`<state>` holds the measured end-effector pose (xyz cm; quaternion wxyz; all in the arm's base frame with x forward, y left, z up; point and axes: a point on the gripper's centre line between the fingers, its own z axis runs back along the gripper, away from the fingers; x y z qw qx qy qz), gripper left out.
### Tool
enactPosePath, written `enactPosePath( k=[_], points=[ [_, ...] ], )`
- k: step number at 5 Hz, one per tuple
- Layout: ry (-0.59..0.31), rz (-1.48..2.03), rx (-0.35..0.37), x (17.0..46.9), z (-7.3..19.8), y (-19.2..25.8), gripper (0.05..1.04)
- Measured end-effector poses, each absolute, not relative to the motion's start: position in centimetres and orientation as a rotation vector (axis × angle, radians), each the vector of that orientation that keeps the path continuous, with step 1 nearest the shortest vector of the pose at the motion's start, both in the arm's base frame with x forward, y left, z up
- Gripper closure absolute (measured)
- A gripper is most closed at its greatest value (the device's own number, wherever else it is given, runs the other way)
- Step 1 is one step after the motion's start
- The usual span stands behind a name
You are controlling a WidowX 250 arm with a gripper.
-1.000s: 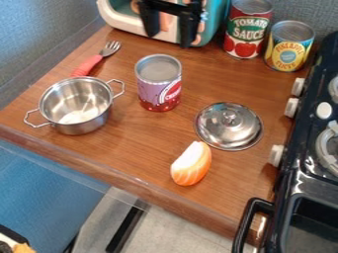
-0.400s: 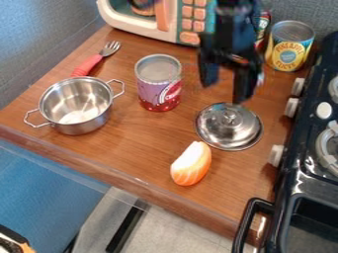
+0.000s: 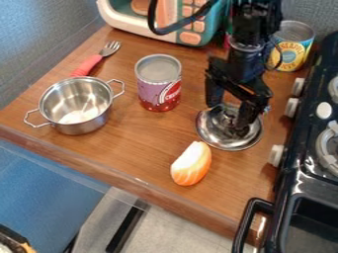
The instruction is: Put the pot lid to the pot
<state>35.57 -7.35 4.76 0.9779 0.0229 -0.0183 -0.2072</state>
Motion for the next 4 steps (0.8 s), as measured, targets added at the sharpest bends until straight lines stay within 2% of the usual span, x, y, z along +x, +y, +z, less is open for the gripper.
enactPosePath(
  k=[1,2,3,4],
  points=[
    [-0.041,-0.427,0.046,35.6,4.8,-7.4,0.372],
    [-0.046,-0.429,0.046,35.5,4.8,-7.4,0.663],
    [-0.047,-0.445,0.045,35.1,4.9,-7.3,0.797],
    [-0.071,-0.449,0.026,35.2,5.8,-7.6,0.797]
  ],
)
